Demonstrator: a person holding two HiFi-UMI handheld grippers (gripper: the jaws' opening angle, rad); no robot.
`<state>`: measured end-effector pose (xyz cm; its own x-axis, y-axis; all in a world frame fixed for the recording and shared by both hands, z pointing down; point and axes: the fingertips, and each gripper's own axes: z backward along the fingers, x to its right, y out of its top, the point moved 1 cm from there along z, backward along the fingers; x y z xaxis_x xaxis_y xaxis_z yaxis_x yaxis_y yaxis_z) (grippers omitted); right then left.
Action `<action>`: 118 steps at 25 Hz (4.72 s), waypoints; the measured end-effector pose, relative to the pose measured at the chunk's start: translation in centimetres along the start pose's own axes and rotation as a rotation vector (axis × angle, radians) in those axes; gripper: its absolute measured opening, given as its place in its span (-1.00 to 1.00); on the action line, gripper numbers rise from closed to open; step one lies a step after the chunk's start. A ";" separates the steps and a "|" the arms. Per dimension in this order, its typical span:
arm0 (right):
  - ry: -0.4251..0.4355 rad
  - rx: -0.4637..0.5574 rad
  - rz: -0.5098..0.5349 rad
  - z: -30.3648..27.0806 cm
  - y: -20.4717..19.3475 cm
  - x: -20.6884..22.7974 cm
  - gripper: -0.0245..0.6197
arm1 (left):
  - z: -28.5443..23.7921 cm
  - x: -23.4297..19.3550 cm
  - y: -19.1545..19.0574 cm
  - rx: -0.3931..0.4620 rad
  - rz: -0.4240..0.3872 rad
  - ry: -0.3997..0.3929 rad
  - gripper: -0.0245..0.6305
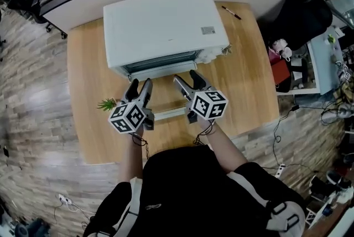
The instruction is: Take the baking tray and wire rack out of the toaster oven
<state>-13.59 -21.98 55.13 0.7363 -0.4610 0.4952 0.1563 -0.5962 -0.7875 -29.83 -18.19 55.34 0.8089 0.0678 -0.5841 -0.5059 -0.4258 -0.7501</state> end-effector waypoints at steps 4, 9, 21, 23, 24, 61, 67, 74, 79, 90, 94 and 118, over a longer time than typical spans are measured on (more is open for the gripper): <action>-0.003 0.002 -0.055 -1.9 0.7 2.0 0.09 | -2.4 -0.8 0.1 0.004 0.028 0.015 -0.19; -0.003 0.001 -0.104 -4.1 1.3 3.7 0.08 | -4.7 -1.6 0.7 0.026 0.075 0.032 -0.19; 0.006 0.058 -0.340 -9.3 2.8 6.2 -0.08 | -8.4 -4.8 2.7 0.150 0.288 0.108 -0.19; -0.008 0.067 -0.361 -9.8 3.0 6.7 -0.19 | -8.9 -5.4 2.6 0.150 0.302 0.119 -0.20; -0.014 0.069 -0.368 -10.0 3.0 6.9 -0.30 | -9.0 -5.6 2.6 0.147 0.302 0.122 -0.21; -0.116 -0.103 -0.015 -1.5 0.6 8.2 -0.12 | -1.0 -6.1 -0.6 -0.086 0.052 0.147 -0.34; -0.113 -0.134 0.048 0.8 -1.1 8.4 -0.26 | 0.9 -5.3 -2.3 -0.158 -0.030 0.120 -0.33; -0.070 -0.183 0.129 -1.9 0.3 8.5 0.07 | -0.5 -6.2 -1.0 -0.195 -0.075 0.078 -0.25; -0.102 -0.221 0.199 -2.2 0.0 8.3 -0.02 | -1.0 -6.4 -1.5 -0.234 -0.180 0.133 -0.32; -0.133 -0.230 0.192 2.1 -2.9 7.1 -0.03 | 2.9 -5.1 -4.4 -0.252 -0.172 0.109 -0.34; -0.141 -0.214 0.183 3.5 -3.8 6.6 -0.03 | 4.1 -4.7 -5.0 -0.238 -0.153 0.087 -0.34; -0.158 -0.178 0.165 11.4 -8.6 2.6 -0.03 | 12.6 -2.3 -9.0 -0.231 -0.113 0.028 -0.35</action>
<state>-5.49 -10.57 59.03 0.8376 -0.4620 0.2916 -0.0820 -0.6340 -0.7689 -30.92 -3.17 59.53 0.8658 0.1033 -0.4897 -0.3329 -0.6117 -0.7176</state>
